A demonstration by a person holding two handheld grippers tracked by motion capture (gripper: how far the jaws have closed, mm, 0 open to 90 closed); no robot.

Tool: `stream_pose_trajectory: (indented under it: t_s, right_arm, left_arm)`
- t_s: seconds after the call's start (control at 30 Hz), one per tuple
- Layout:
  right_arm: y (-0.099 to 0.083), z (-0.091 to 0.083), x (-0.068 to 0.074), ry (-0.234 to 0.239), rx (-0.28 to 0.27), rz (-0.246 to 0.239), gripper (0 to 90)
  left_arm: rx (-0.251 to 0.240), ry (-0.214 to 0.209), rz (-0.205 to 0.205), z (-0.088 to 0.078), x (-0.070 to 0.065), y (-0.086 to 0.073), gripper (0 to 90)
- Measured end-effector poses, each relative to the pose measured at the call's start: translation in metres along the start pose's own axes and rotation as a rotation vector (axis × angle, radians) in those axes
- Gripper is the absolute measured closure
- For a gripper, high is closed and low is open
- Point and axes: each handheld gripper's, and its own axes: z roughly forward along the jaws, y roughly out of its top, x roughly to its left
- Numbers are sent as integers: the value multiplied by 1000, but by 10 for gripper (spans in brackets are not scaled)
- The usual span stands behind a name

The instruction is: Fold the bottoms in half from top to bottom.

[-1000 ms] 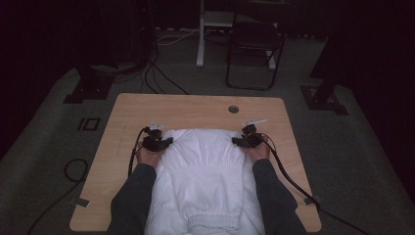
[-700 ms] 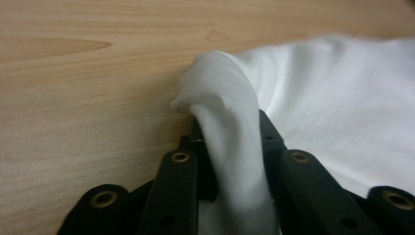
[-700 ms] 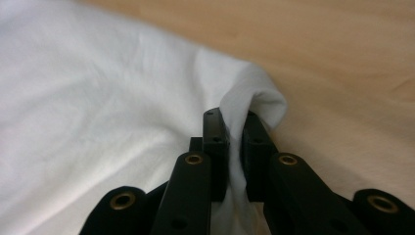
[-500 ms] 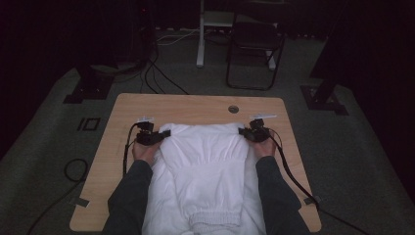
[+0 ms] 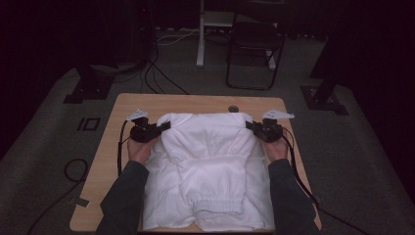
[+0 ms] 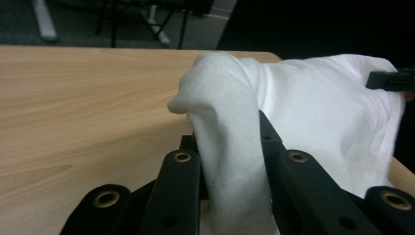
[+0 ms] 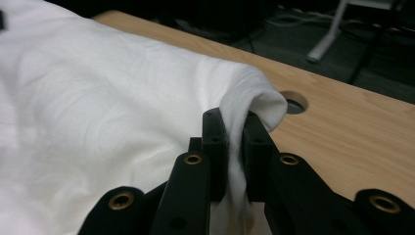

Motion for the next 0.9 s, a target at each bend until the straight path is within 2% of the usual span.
stream_pose_trajectory:
  t_s: [0.1, 0.23, 0.33, 0.4, 0.43, 0.47, 0.5, 0.53, 0.6, 0.63, 0.67, 0.73, 0.77, 0.8, 0.9]
  right_arm:
    - [-12, -19, 10, 26, -6, -30, 831]
    - [-35, -44, 24, 84, -14, -22, 831]
    - [-54, -58, 35, 110, 15, -36, 830]
    - [-67, -63, 43, 114, 50, -49, 830]
    - [-67, -63, 43, 114, 50, -49, 830]
    - [-74, -64, 46, 121, 69, -50, 829]
    - [-88, -64, 53, 122, 118, -63, 825]
    - [-93, -64, 55, 127, 133, -61, 824]
    - [-106, -65, 58, 131, 168, -51, 820]
    - [-106, -65, 58, 131, 168, -51, 820]
    - [-112, -64, 59, 137, 186, -42, 820]
    - [-127, -58, 61, 143, 241, -23, 820]
    - [-131, -55, 61, 147, 261, -17, 820]
    - [-134, -51, 62, 140, 276, -21, 818]
    - [-134, -43, 63, 129, 287, -33, 816]
  left_arm:
    - [-11, -38, 39, -16, -13, -6, 781]
    - [14, -81, 78, -35, -29, -28, 776]
    - [53, -100, 100, -45, -38, -48, 772]
    - [80, -103, 100, -50, -42, -63, 769]
    - [80, -103, 100, -50, -42, -63, 767]
    - [125, -109, 99, -54, -45, -81, 767]
    - [140, -109, 90, -55, -46, -88, 763]
    - [170, -113, 75, -55, -47, -100, 763]
    - [230, -98, 63, -53, -49, -115, 759]
    - [230, -98, 63, -53, -49, -115, 759]
    - [297, -70, 85, -48, -52, -130, 759]
    - [338, -25, 129, -40, -55, -139, 760]
    - [331, -13, 164, -37, -57, -139, 761]
    - [335, -6, 180, -36, -56, -138, 761]
    - [324, 27, 194, -28, -52, -133, 761]
